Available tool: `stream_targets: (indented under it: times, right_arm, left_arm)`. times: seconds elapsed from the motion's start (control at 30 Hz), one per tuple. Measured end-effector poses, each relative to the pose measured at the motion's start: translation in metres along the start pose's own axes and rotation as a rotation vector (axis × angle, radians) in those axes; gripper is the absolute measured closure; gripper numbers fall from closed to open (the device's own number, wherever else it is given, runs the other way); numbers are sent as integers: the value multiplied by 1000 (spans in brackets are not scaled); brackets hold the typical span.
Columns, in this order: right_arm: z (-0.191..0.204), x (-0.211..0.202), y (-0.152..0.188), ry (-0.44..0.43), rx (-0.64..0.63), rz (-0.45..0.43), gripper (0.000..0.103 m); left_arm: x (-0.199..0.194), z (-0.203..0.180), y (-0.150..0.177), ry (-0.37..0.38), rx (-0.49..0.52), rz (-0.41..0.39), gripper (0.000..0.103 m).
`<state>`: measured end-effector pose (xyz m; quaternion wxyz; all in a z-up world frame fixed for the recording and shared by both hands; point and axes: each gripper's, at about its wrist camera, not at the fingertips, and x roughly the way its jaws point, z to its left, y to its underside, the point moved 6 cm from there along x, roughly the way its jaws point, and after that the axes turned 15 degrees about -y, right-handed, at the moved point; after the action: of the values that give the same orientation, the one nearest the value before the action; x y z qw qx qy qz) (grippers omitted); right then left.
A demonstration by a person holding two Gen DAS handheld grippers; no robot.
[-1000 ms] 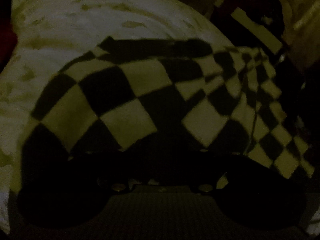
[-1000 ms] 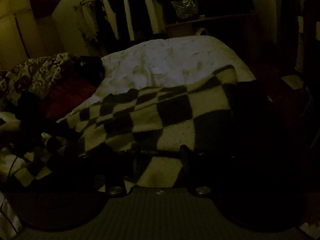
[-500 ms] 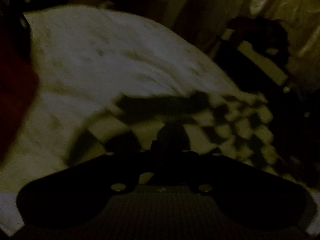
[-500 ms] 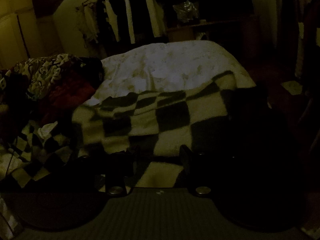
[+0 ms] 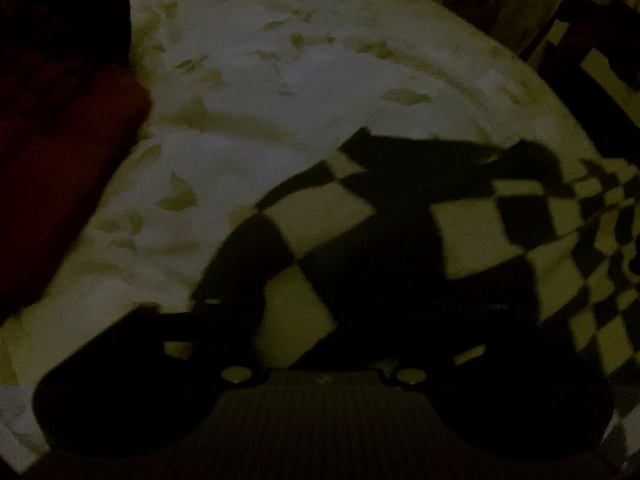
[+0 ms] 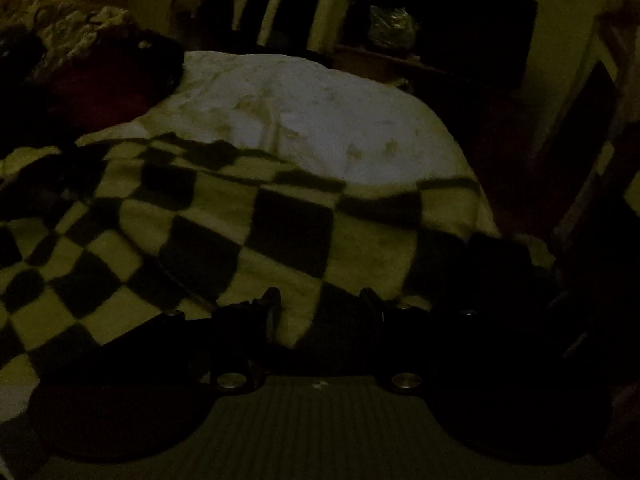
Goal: Fold small clothes
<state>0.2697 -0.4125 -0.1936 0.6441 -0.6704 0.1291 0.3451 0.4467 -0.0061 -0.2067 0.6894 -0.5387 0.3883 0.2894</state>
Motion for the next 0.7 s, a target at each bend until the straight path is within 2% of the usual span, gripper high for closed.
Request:
stream_targets:
  times: [0.13, 0.17, 0.2, 0.23, 0.3, 0.4, 0.47, 0.53, 0.63, 0.7]
  right_arm:
    - [3, -1, 0, 9, -32, 9, 24]
    - [4, -4, -3, 11, -32, 11, 18]
    - [5, -9, -5, 11, -23, 3, 13]
    - [6, -16, -8, 5, -4, -17, 2]
    - [15, -34, -17, -36, 38, -69, 0]
    - [42, -62, -39, -150, 57, -119, 0]
    - [68, -79, -60, -226, 48, -141, 0]
    - [98, -95, -83, -335, 28, -161, 0]
    - [143, -106, -117, -506, 28, -154, 0]
    - [176, -102, -134, -590, 10, -149, 0]
  left_arm:
    - [-24, 10, 10, -99, 10, -4, 13]
    - [-35, 10, 13, -119, 9, -15, 13]
    - [-48, 9, 17, -124, 15, -28, 12]
    - [-63, 6, 22, -114, 21, -48, 11]
    - [-104, 0, 36, -74, 1, -114, 2]
    - [-164, -11, 62, -8, -37, -204, 0]
    - [-199, -24, 85, 21, -26, -234, 0]
    - [-226, -32, 106, 38, -32, -262, 0]
    - [-253, -37, 143, 1, -41, -282, 0]
    - [-264, -31, 169, -74, -109, -311, 0]
